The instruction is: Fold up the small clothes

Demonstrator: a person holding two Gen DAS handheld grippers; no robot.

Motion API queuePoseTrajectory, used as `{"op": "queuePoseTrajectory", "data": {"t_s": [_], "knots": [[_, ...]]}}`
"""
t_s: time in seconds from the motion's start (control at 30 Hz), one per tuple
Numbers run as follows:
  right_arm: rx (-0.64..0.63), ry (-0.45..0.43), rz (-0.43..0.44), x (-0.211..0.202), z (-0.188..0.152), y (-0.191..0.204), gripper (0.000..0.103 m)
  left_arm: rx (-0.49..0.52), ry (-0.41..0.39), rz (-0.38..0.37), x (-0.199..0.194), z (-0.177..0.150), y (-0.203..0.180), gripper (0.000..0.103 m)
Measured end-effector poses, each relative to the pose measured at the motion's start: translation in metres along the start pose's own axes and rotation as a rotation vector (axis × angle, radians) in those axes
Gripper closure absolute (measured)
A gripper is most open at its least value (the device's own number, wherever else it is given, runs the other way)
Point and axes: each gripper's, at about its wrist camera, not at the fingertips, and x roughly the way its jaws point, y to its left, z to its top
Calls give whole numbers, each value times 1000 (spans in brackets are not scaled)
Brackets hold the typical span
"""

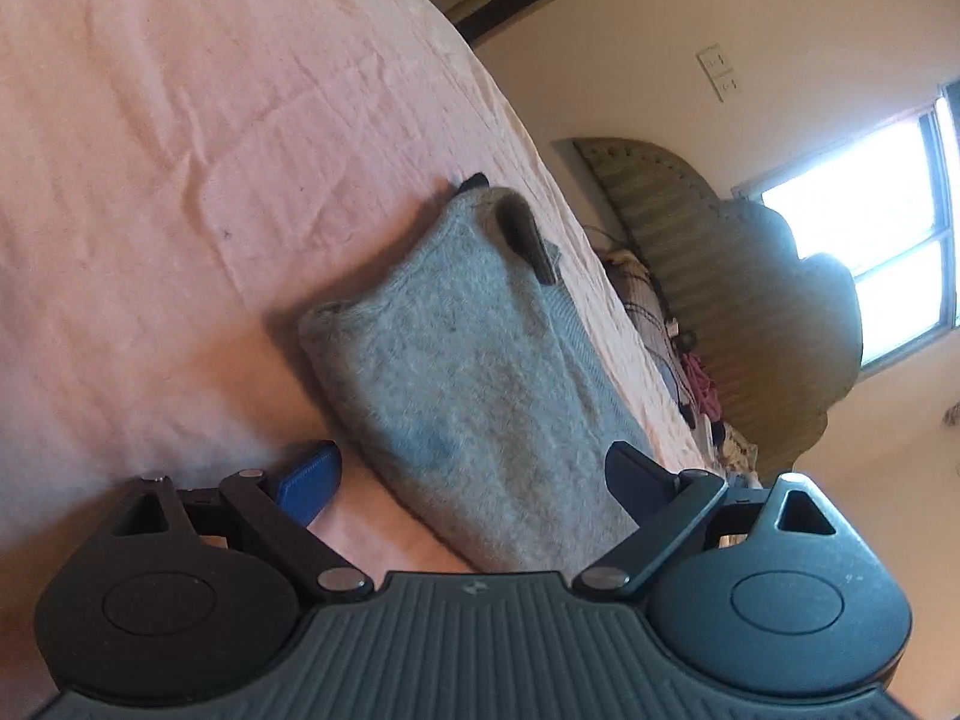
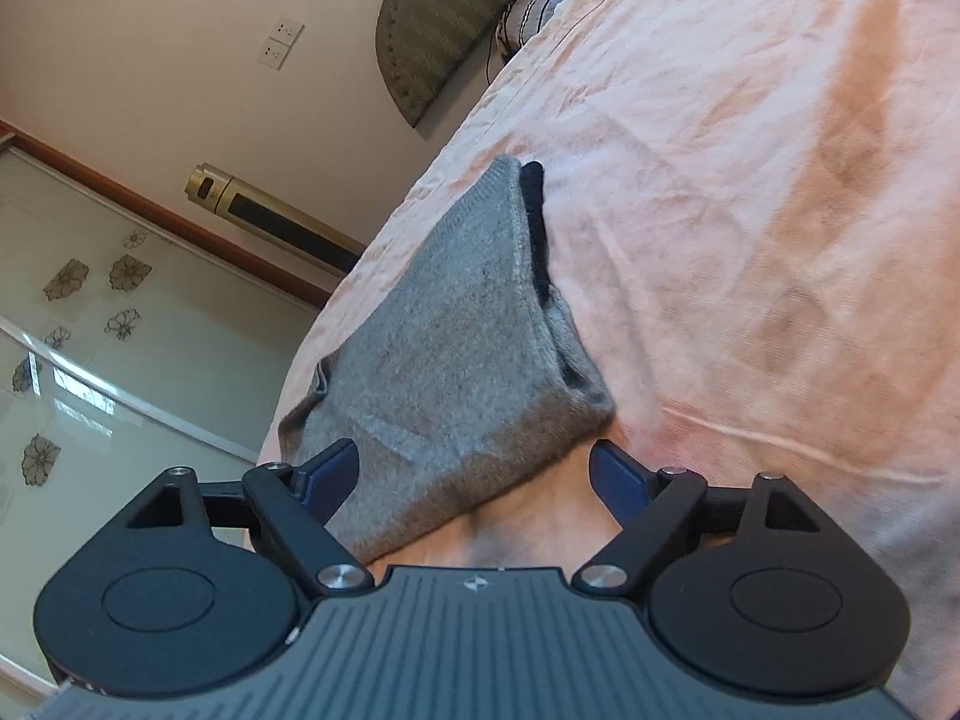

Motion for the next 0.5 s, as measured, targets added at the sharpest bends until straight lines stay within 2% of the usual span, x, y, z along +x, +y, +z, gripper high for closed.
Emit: {"op": "queuePoseTrajectory", "data": {"t_s": [0.1,0.13,0.17,0.2,0.23,0.27,0.3,0.33,0.37,0.43,0.5], "knots": [[-34,-24,-34,23,4,12,18,-34,-20,4,14,7,-6,11],[-54,-26,-46,29,5,15,18,-35,-18,20,18,7,-7,29],[-73,-26,-55,32,6,18,19,-40,2,44,24,9,-5,53],[-84,-18,-62,35,8,19,22,-50,7,64,28,10,-2,62],[-72,-8,-68,38,10,17,37,-58,8,74,29,12,1,72],[-41,13,-75,43,13,11,67,-60,13,81,30,13,3,78],[-1,45,-79,48,17,4,81,-61,16,92,30,14,4,81],[35,53,-61,51,18,-5,91,-56,18,108,31,14,3,88],[59,49,-44,51,19,-9,92,-39,17,131,32,14,2,97],[55,54,-36,50,20,-6,91,2,23,151,31,14,-4,98],[17,39,2,40,21,7,91,14,10,130,21,15,-11,99]]}}
